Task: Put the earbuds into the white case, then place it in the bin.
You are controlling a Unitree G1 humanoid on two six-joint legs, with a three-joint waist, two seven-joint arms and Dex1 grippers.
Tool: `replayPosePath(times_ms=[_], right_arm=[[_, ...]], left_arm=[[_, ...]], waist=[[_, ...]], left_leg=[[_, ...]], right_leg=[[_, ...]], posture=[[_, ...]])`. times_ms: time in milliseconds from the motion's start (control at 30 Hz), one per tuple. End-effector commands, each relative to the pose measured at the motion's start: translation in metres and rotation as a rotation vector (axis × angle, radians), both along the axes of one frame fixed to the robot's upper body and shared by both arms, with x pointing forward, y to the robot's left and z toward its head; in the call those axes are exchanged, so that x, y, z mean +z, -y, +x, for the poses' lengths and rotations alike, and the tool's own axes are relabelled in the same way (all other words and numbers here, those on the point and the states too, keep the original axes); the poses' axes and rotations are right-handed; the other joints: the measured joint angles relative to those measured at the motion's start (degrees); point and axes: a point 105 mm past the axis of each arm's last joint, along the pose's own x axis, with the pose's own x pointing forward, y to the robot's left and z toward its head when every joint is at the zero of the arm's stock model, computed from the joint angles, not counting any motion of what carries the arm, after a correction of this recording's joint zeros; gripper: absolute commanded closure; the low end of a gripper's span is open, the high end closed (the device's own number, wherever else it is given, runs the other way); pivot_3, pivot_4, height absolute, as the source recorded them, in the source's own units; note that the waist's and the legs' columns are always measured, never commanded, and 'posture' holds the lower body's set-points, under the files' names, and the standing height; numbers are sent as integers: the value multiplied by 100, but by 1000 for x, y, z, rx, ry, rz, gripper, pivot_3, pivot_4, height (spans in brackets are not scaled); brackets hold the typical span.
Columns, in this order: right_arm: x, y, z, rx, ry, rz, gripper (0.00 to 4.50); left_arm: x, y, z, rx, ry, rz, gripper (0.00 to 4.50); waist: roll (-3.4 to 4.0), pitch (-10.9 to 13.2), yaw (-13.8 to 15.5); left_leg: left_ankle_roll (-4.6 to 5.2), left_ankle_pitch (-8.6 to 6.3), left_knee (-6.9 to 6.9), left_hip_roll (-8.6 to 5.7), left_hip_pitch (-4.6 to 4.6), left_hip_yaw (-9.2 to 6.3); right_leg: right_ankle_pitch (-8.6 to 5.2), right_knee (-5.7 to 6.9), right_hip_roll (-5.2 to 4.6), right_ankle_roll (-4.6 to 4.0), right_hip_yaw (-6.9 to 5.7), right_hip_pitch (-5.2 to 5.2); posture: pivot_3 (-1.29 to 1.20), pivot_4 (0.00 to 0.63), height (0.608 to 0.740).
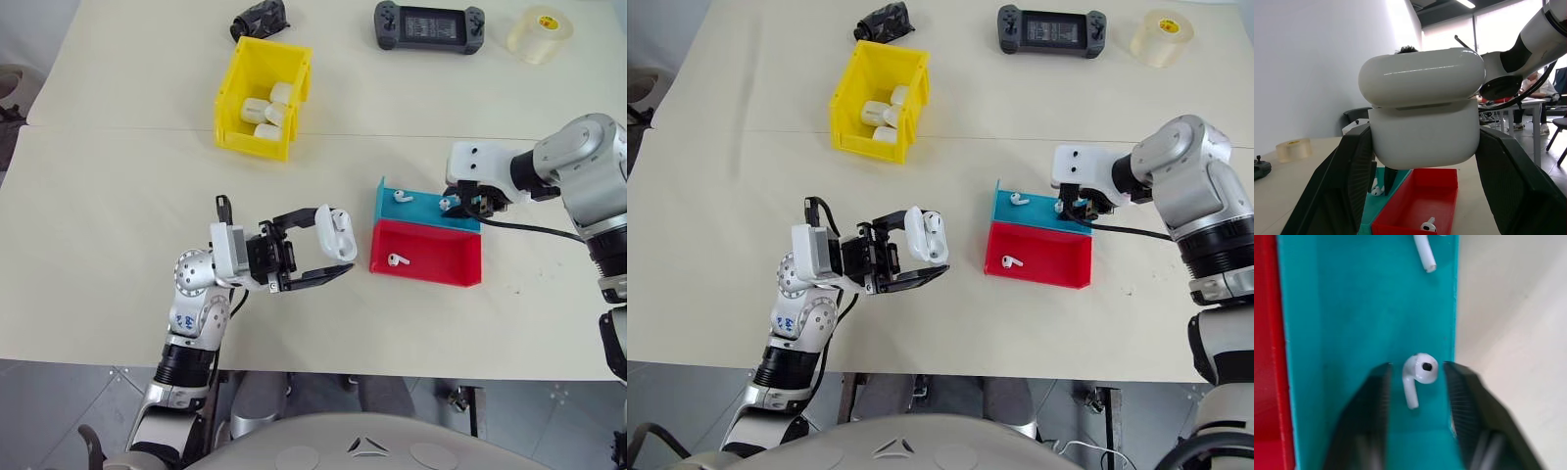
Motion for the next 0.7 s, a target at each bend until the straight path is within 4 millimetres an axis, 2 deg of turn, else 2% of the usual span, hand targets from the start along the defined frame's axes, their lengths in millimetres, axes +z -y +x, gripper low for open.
replayPosePath(times_ms=[33, 200, 333, 467, 567, 700], right_arm=[[-1, -1, -1, 0, 6, 4, 3852], [3, -4, -1, 1, 28, 29, 3852], [25, -11, -7, 24, 83, 153, 3852], [62, -31, -32, 135, 186, 515, 3852], [69, -41, -47, 142, 220, 707, 3852], [82, -63, -76, 202, 229, 1008, 3852]], left_arm=[[13, 2, -6, -10, 55, -13, 1711], [16, 3, -5, -13, 55, -12, 1711], [18, 3, -4, -13, 52, -15, 1711], [18, -1, -2, -7, 47, -15, 1711], [18, -3, 1, -5, 40, -11, 1711], [18, -4, 6, -3, 26, -7, 1711]], waist=[[0, 0, -4], [0, 0, -6], [0, 0, -1], [-1, 1, 18], [-2, 1, 31], [-2, 1, 29]], left_leg=[[0, 0, 0, 1, 1, 0], [-1, 1, 0, 1, 0, 0], [-1, 1, 0, 0, -1, 0], [-1, 0, -1, 1, -4, -5], [-1, 0, -1, 1, -3, -8], [-2, 0, 0, 0, -3, -10]], right_leg=[[0, 0, 0, 0, 0, 0], [0, 0, 0, 0, 0, 0], [0, 0, 0, 0, 0, 0], [0, 0, 0, 0, -4, -2], [0, -3, -1, 0, -7, 3], [0, 0, -2, 0, -7, 6]], posture=[[0, 150, 740], [0, 150, 740], [0, 150, 740], [0, 150, 740], [0, 150, 740], [0, 150, 740]])
